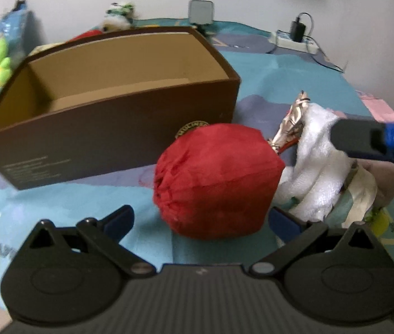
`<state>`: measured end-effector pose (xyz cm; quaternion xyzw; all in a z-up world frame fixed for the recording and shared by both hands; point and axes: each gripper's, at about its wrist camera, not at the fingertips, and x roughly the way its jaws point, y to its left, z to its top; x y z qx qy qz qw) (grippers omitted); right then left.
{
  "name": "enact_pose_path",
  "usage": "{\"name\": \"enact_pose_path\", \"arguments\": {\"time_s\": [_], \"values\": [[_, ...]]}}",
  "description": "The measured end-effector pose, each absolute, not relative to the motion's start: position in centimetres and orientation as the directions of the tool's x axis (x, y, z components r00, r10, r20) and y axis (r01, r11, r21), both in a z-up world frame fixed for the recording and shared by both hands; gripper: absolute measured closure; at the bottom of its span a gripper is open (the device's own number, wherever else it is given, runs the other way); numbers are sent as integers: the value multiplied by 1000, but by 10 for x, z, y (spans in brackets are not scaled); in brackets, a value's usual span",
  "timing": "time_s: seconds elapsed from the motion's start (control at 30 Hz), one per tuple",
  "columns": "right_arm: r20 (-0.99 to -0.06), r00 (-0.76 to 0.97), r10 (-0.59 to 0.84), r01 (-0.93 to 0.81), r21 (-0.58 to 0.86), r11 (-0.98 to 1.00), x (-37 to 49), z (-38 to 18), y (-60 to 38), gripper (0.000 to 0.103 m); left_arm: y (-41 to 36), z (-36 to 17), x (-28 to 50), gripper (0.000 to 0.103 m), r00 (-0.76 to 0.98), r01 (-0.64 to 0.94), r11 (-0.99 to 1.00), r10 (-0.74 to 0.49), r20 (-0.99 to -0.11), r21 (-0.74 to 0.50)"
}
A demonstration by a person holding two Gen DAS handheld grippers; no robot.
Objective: Organize soft objects
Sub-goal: 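Grasp the red cloth bundle with the right gripper and lift it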
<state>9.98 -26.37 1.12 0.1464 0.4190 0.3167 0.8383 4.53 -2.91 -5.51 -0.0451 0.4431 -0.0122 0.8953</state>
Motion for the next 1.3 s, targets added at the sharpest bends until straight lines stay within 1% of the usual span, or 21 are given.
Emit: {"name": "enact_pose_path", "arguments": {"time_s": [0.1,0.17,0.2,0.23,0.27,0.3,0.33,0.37,0.43,0.47,0.53,0.6,0.7,0.8,0.87,0.97,1.1,1.17,1.23,1.3], "values": [[-613,453,648,-411,501,761,107,13,-249,77,-21,-62,56,0,600,29,987,-142,-787,-156],[-627,462,628,-407,479,778,113,9,-238,77,-18,-68,64,1,600,40,985,-158,-784,-168],[-641,466,610,-391,469,792,117,5,-233,77,-17,-71,68,6,602,46,984,-166,-781,-174],[-653,462,600,-377,467,800,121,1,-229,77,-14,-75,72,20,597,55,981,-184,-781,-188],[-667,454,591,-361,468,806,125,-4,-226,77,-12,-78,75,31,585,63,977,-202,-786,-204],[-685,446,576,-339,467,817,129,-10,-221,77,-9,-82,78,48,569,66,973,-220,-792,-223],[-692,443,570,-326,468,821,131,-15,-218,77,-5,-87,81,57,554,66,966,-244,-796,-251],[-696,441,566,-318,469,824,132,-19,-214,77,-2,-90,82,60,546,68,957,-271,-793,-280],[-722,420,550,-311,455,834,133,-29,-206,77,5,-93,81,80,543,84,946,-308,-781,-315],[-735,395,551,-317,454,833,134,-33,-202,79,6,-93,81,84,545,98,945,-314,-778,-312],[-745,350,567,-313,478,821,132,-43,-199,82,9,-90,80,96,547,131,942,-329,-770,-309],[-728,322,605,-303,526,795,128,-44,-202,86,11,-84,78,99,553,173,936,-349,-756,-306],[-674,325,664,-281,601,748,122,-30,-217,92,14,-66,70,100,560,253,909,-417,-716,-331],[-607,366,706,-303,639,707,117,-2,-228,94,12,-30,60,100,597,374,873,-484,-640,-313],[-546,400,736,-339,658,672,116,22,-231,94,11,-3,55,100,627,442,849,-524,-576,-290],[-451,448,772,-429,649,628,115,56,-223,94,18,32,61,100,681,484,837,-544,-490,-256],[-332,502,799,-547,593,591,134,89,-190,94,47,69,78,100,760,472,858,-512,-400,-203],[-297,495,817,-576,592,564,151,91,-170,94,68,75,88,100,812,412,898,-438,-386,-154],[-294,489,821,-597,573,561,166,86,-144,94,87,73,103,100,840,340,931,-365,-401,-134],[-326,485,811,-600,551,580,181,72,-117,94,110,62,119,100,846,267,951,-308,-436,-153]]}}
